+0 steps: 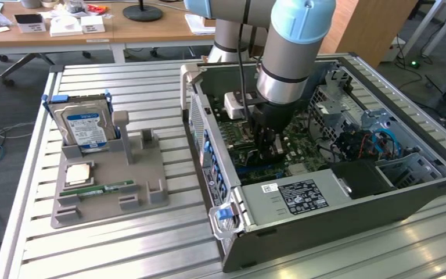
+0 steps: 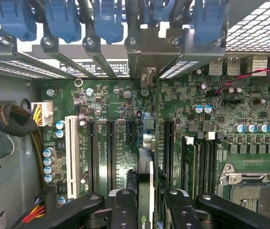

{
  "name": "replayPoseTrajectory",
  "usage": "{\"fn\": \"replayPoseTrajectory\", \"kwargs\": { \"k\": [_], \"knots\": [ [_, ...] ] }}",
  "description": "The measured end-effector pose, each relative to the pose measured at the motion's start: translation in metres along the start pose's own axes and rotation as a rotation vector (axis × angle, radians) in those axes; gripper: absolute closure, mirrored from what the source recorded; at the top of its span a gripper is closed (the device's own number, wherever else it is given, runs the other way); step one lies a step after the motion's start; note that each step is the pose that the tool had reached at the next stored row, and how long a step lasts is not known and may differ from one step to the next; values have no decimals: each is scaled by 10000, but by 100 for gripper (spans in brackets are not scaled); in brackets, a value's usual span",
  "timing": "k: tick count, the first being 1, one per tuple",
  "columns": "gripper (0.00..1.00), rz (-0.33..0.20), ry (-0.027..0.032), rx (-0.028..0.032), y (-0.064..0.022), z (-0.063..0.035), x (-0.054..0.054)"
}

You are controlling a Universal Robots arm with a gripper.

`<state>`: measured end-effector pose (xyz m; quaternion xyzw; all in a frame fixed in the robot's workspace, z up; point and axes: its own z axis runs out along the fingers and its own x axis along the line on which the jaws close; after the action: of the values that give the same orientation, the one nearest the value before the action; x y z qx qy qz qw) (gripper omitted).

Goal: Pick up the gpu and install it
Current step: 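Insert the gpu into the slot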

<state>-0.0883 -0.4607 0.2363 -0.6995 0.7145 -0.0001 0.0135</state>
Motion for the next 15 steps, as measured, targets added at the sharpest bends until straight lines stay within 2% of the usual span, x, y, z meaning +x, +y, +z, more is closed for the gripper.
{"fn": "replayPoseTrajectory", "kwargs": {
  "k": [15],
  "knots": [
    [74,0,-1,-1,0,1,0]
  ]
}}
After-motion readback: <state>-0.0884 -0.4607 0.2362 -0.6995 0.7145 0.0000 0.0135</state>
